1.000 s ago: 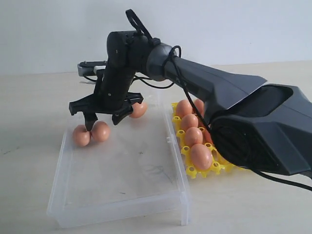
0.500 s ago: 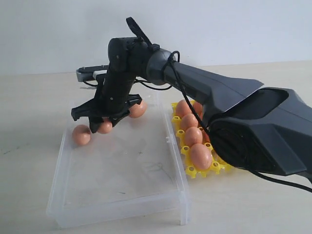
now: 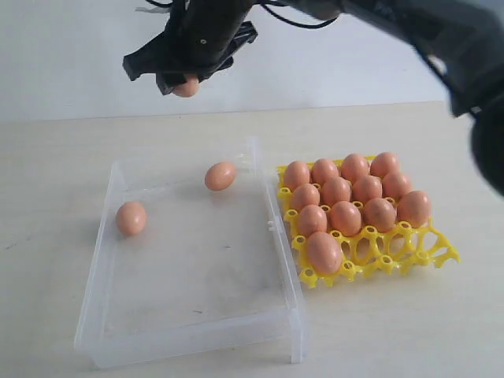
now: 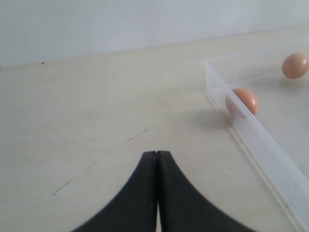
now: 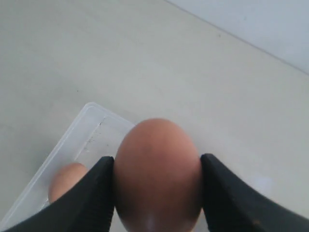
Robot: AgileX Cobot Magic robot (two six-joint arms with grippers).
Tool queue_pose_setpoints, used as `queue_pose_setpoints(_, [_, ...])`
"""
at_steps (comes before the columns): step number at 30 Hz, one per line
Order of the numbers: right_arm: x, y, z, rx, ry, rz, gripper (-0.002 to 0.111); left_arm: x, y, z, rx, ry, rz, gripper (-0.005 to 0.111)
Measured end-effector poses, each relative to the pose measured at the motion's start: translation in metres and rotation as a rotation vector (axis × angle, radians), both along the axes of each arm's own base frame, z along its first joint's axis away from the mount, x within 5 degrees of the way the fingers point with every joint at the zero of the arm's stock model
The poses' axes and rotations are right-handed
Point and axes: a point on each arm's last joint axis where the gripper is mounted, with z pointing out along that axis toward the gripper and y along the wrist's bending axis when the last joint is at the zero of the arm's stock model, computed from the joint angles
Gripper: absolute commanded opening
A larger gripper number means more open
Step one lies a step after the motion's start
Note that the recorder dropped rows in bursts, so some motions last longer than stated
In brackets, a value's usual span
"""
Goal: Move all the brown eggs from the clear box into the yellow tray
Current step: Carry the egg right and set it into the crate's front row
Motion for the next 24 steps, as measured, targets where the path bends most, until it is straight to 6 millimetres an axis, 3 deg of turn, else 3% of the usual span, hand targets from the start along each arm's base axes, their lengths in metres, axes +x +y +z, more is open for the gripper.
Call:
queue_pose_setpoints(3, [-0.019, -0.017, 0.006, 0.031, -0.068, -0.003, 0.0, 0.0, 0.0, 0.0, 0.0, 0.0, 0.0, 0.0])
queue_pose_setpoints(5, [-0.037, -0.031, -0.002, 0.051, -0.103, -0.001, 0.0, 0.0, 0.0, 0.0, 0.0, 0.0, 0.0, 0.0])
queue_pose_setpoints(9, [-0.075, -0.075, -0.007, 0.13, -0.233, -0.018, 0.0, 0.0, 0.0, 0.0, 0.0, 0.0, 0.0, 0.0])
queue_pose_setpoints(16, [-0.131, -0.157, -0.055, 0.137, -0.3, -0.091, 0.0, 0.0, 0.0, 0.0, 0.0, 0.0, 0.0, 0.0])
queue_pose_setpoints(24, [-0.178, -0.206, -0.099, 0.088, -0.405, -0.075, 0.0, 0.0, 0.0, 0.0, 0.0, 0.0, 0.0, 0.0])
